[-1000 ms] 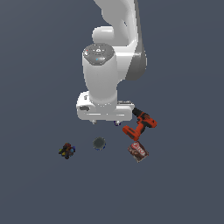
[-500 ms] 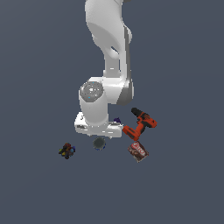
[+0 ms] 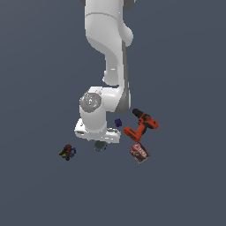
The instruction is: Pick up a designated object from a clutter of objects.
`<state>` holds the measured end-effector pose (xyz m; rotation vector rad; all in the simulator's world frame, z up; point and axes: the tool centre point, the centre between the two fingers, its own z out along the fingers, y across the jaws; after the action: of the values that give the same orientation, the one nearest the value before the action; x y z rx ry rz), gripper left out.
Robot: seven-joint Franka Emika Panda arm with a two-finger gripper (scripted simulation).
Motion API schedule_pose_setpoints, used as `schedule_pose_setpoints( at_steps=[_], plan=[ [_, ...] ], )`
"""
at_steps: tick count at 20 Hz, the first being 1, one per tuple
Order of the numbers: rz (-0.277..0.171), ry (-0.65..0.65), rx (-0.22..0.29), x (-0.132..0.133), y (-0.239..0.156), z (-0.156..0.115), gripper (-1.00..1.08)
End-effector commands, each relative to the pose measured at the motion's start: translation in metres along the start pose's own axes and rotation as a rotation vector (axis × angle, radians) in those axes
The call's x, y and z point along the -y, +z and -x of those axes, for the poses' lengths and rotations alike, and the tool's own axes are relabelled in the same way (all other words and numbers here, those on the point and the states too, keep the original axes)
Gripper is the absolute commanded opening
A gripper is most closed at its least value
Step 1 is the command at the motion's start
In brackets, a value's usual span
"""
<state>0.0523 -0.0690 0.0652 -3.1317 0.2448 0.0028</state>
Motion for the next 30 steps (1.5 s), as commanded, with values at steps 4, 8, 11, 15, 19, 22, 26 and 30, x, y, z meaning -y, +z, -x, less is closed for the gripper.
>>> schedule_pose_setpoints(
  at_steps=[4,8,11,15,19,22,26,30],
  plan=[
    [0.0,0.0,0.0,0.0,0.003,0.0,1.0],
    [0.0,0.001,-0.001,0.0,0.017,0.0,1.0],
    [0.0,0.001,-0.001,0.0,0.033,0.001,1.0],
    [0.0,0.001,-0.001,0.0,0.048,0.001,1.0],
    [0.0,0.001,-0.002,0.0,0.051,0.0,1.0],
    [0.0,0.001,-0.002,0.0,0.051,0.0,-1.0],
    [0.0,0.001,-0.002,0.0,0.051,0.0,-1.0],
    [0.0,0.001,-0.001,0.0,0.051,0.0,-1.0]
  ],
)
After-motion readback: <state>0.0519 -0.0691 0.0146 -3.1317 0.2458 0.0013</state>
